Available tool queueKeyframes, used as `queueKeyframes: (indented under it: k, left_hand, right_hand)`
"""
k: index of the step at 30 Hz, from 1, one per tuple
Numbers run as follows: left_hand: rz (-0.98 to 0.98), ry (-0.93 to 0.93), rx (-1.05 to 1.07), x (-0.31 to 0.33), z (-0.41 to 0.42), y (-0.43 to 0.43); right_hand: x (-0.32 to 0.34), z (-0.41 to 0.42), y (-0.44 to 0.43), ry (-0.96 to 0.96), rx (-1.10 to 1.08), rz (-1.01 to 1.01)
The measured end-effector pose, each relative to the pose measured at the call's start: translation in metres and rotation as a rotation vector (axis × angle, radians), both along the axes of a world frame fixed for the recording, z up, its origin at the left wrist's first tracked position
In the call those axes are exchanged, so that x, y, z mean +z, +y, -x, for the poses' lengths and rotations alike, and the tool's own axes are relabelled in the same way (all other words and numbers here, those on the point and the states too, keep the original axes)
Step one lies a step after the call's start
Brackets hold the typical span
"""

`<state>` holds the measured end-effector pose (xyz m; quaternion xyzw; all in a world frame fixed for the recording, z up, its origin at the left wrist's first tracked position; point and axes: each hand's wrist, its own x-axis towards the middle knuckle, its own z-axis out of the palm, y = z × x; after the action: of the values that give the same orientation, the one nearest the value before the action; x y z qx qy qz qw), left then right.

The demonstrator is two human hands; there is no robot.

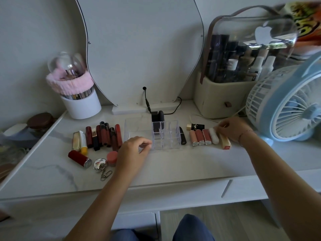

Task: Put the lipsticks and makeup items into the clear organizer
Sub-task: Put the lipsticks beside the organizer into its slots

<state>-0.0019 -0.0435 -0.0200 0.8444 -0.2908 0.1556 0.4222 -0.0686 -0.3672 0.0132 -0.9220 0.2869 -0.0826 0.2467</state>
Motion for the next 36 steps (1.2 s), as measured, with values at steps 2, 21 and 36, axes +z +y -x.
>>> queueKeyframes:
  k: [2, 21, 36]
  left_hand:
    - [-0.002, -0.001, -0.001, 0.0, 0.0, 0.0]
    - [0.026, 0.057, -0.012, 0.0, 0.001, 0.0]
    - [0.008, 0.042, 0.004, 0.0, 0.0, 0.0]
  right_hand:
    - [0.003, 0.0, 0.001, 0.026, -0.018, 0.027]
    - [0.075, -0.027, 0.075, -0.689, 0.262, -0.337]
    - [0.038, -0.06, 0.1, -0.589, 0.409, -0.456]
